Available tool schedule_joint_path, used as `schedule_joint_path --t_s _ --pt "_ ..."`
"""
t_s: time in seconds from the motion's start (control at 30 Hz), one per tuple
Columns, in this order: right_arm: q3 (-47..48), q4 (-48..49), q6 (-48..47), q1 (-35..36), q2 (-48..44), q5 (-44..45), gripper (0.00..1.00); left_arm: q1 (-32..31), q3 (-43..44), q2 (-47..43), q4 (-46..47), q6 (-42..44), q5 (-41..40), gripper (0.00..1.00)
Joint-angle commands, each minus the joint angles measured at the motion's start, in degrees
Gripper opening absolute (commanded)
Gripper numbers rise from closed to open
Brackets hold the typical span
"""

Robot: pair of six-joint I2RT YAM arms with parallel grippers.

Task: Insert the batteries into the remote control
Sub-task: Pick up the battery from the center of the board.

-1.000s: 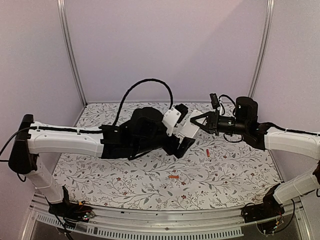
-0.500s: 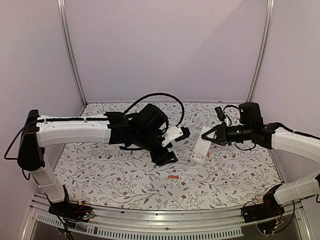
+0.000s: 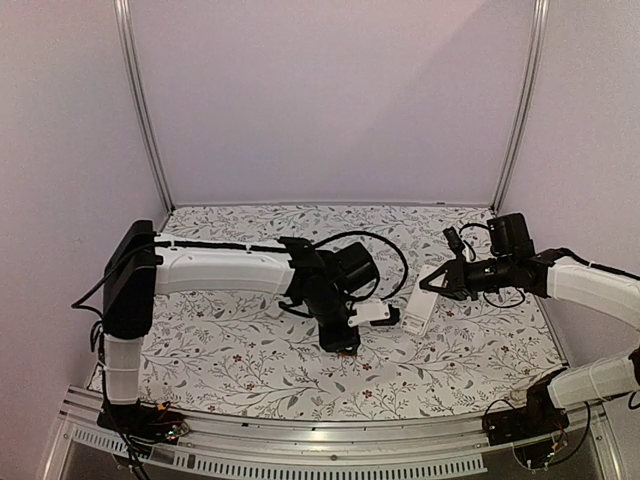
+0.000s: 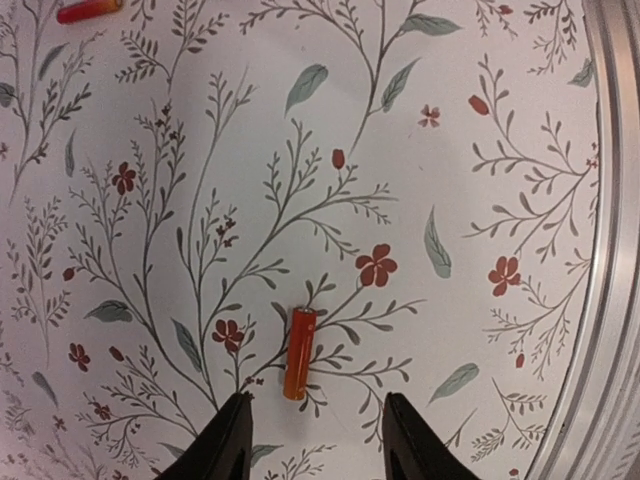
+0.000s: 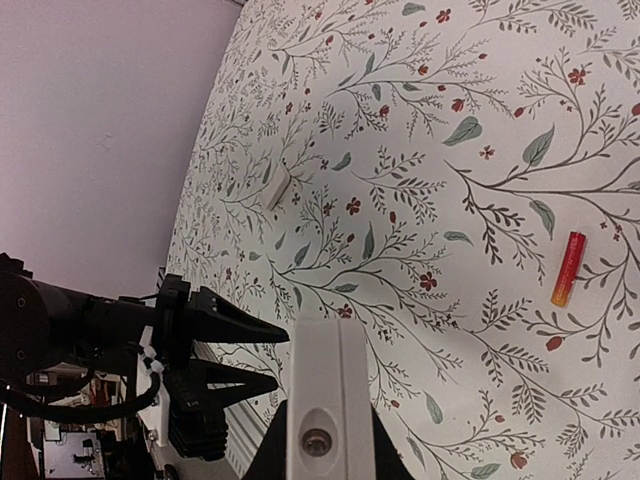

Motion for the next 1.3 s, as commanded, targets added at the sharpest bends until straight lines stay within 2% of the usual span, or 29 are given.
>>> schedule_joint_path --t_s 0.0,0.33,0.63,0.87,1.1,1.27 --pt "-0.4 -0.5 -1.0 -0.7 -0.1 -2.3 0.0 -0.3 2.9 3.4 -4.0 3.1 -1.0 0.45" --pt "-0.5 -0.7 -1.9 -1.8 1.0 -3.6 0.0 -0.2 7.0 9.6 -4.6 4.6 -1.0 0.38" --pt "-0.4 -0.7 -2.1 -2.2 1.2 -4.2 0.0 -0.2 8.6 12.3 -5.4 5.5 -2.8 0.26" --pt "-0.1 -0.7 -2.7 -2.2 2.6 -5.1 0.0 -0.7 6.5 12.3 -6.0 5.9 -4.4 0.2" --pt "-0.1 -0.8 -3.2 -2.2 3.4 -5.3 0.0 -1.2 4.0 10.7 -4.4 6.1 -4.8 0.09" --pt "0.1 -1.1 -3.6 -2.2 3.9 -4.6 0.0 -1.1 -0.2 5.7 -0.8 6.4 -6.6 0.0"
